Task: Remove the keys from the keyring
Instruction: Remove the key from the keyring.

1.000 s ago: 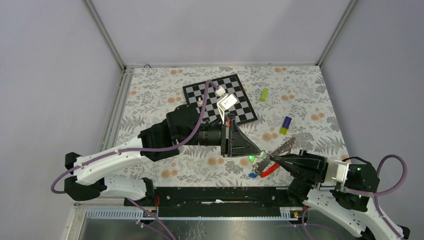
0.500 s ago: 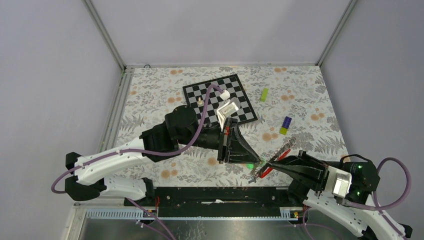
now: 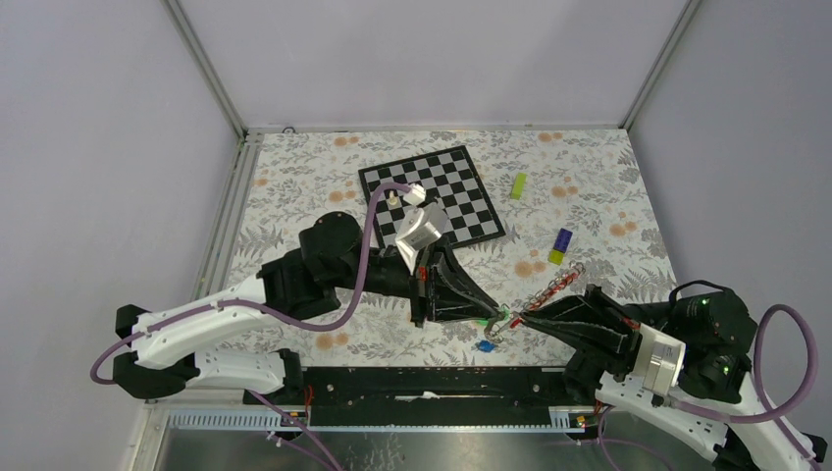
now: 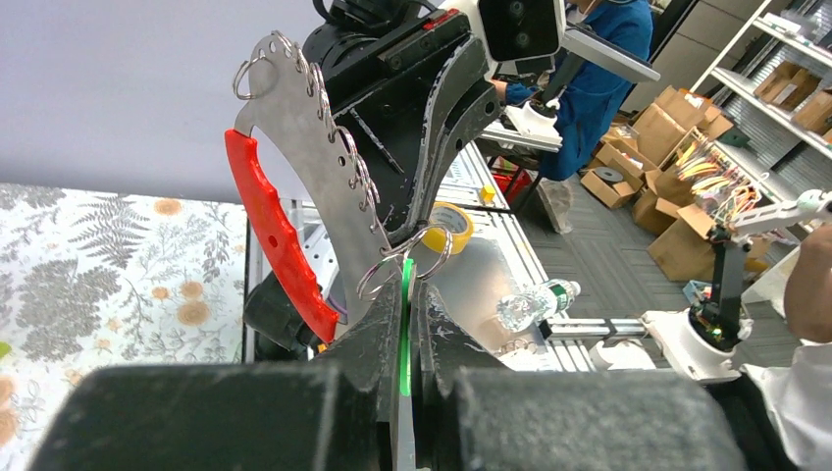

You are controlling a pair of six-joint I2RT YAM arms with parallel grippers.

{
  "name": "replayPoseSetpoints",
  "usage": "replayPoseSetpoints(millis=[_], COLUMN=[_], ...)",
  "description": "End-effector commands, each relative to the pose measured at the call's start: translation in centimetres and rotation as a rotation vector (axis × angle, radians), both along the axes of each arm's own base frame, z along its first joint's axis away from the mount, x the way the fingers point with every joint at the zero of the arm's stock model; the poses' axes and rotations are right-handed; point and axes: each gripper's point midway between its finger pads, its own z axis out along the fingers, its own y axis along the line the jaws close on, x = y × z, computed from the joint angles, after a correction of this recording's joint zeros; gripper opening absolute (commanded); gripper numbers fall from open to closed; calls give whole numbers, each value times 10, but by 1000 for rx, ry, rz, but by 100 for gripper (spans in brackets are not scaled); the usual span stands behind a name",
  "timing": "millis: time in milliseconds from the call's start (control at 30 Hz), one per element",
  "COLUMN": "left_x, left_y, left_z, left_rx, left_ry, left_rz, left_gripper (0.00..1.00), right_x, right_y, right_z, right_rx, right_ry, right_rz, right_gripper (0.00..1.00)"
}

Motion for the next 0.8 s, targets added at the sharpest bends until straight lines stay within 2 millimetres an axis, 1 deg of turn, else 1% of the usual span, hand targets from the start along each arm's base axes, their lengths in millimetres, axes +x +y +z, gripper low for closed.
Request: replayPoseSetpoints(millis=[0,100,233,400,533,667,767], left_x=[8,3,-3,-8,-13,-12,-11], left_y=[5,7,9,8,9,9,9], left_z=[5,8,10,8,5,4,4], left_rx=[-36,-57,-77,-75,-72,-69,-67], left_ry=[-114,-147,-179,-193,-197,-192,-189], left_rz=[40,9,-27,-61,-92,-90,-83], left_gripper=[0,0,0,0,0,0,0], right_x=[-33,-41,-47,-56,-59,-60,-53], right_y=[-20,-19,-16,-16,-17,-17,-14], right_z=[46,51,58,59,61,65,64], right_rx=[81,68,44,1,-18,-23,-21], right_ry=[-193,-241,-304,-351,-365,-370,-347], right_rz=[82,131,175,237,252,259,226], right_gripper=[0,0,0,0,0,0,0])
